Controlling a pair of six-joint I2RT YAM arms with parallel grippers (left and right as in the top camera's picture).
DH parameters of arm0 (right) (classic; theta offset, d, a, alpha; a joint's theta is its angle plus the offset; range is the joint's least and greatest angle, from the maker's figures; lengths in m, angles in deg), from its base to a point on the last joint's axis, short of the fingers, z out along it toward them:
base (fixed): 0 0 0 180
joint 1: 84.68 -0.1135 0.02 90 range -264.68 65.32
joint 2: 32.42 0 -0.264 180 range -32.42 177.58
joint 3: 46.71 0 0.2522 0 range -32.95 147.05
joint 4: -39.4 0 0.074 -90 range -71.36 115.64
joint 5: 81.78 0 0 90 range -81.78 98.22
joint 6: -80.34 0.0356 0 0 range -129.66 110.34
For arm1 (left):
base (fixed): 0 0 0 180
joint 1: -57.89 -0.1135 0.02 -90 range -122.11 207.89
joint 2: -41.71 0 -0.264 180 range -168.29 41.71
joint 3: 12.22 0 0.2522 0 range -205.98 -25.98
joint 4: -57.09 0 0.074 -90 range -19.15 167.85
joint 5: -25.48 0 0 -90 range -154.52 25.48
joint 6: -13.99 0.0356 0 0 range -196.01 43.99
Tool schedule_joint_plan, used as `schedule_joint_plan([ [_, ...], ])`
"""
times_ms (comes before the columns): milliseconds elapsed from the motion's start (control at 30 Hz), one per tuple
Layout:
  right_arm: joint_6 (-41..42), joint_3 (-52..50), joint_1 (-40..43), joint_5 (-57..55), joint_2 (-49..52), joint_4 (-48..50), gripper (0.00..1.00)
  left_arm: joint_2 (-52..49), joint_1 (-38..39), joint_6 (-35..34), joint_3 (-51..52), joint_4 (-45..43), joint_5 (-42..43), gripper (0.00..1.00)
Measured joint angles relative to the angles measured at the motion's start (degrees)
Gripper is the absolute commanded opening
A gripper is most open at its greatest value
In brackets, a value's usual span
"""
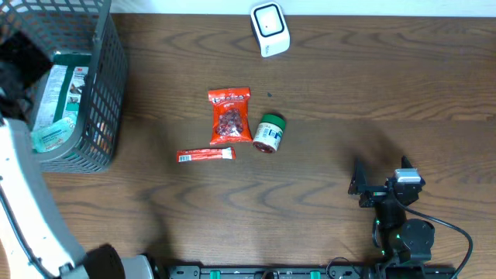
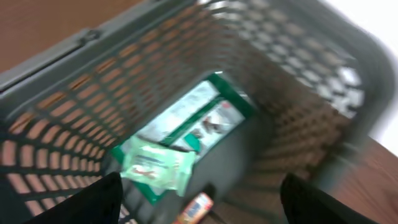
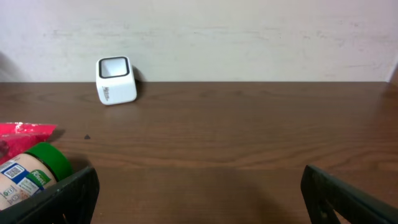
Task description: Scan the item barcode
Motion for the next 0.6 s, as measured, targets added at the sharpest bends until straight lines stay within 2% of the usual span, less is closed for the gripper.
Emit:
schedule_joint_plan([
  [200,0.0,0.0,0.0,0.0,0.0,0.02,0.99,-8.39,-4.52,-1.14,0.0,1.11,0.07,0.81],
  [400,-0.02,0.0,0.0,0.0,0.0,0.02,0.99,-17.84,-5.88,-1.62,0.0,3.63,0.07,0.81],
  [600,-0.02,0.0,0.0,0.0,0.0,0.0,0.99,-24.7,-5.88,-9.9,0.0,6.01,0.37,0.81],
])
